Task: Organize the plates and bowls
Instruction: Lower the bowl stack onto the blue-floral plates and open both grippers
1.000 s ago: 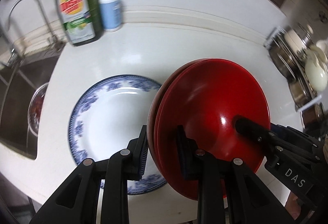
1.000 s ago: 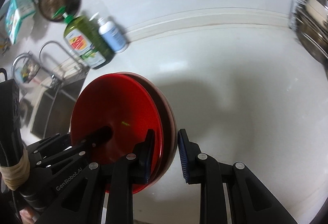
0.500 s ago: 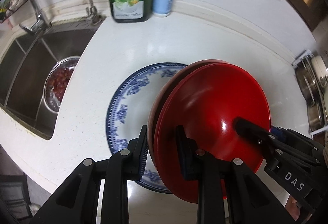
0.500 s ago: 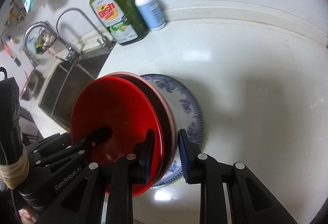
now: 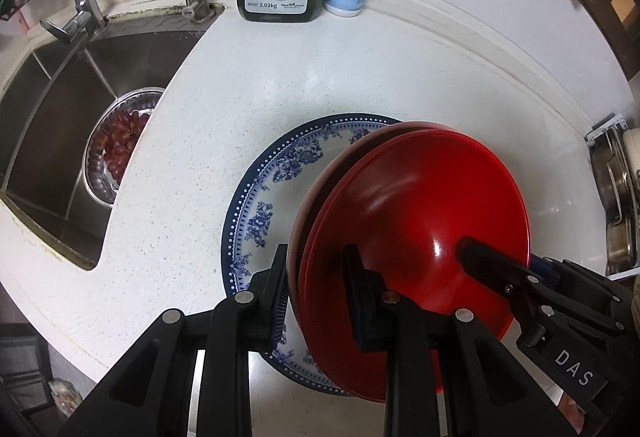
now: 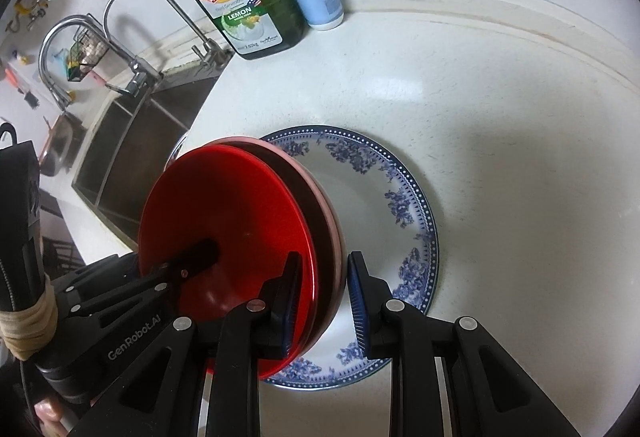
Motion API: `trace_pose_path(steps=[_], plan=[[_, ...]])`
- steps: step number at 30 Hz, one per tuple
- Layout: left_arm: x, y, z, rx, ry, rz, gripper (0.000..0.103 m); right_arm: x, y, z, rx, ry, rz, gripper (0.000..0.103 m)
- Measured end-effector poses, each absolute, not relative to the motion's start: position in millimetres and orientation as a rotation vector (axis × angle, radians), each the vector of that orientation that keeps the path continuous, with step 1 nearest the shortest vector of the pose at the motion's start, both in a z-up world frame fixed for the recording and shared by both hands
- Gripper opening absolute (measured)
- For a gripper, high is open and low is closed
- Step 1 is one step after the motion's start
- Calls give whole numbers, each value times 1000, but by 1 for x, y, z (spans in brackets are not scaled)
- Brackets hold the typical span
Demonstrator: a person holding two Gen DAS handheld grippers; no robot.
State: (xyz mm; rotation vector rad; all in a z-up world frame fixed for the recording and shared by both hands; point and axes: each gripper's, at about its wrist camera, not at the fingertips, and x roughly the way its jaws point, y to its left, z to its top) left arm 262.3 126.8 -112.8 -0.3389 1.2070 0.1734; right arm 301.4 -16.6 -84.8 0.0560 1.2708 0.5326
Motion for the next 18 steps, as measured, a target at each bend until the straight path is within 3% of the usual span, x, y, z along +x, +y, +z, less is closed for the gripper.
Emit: trace_pose_path(steps=[18], plan=[[271, 132, -120, -377, 1218, 142, 26, 310, -14, -93, 45, 1307, 515, 26]])
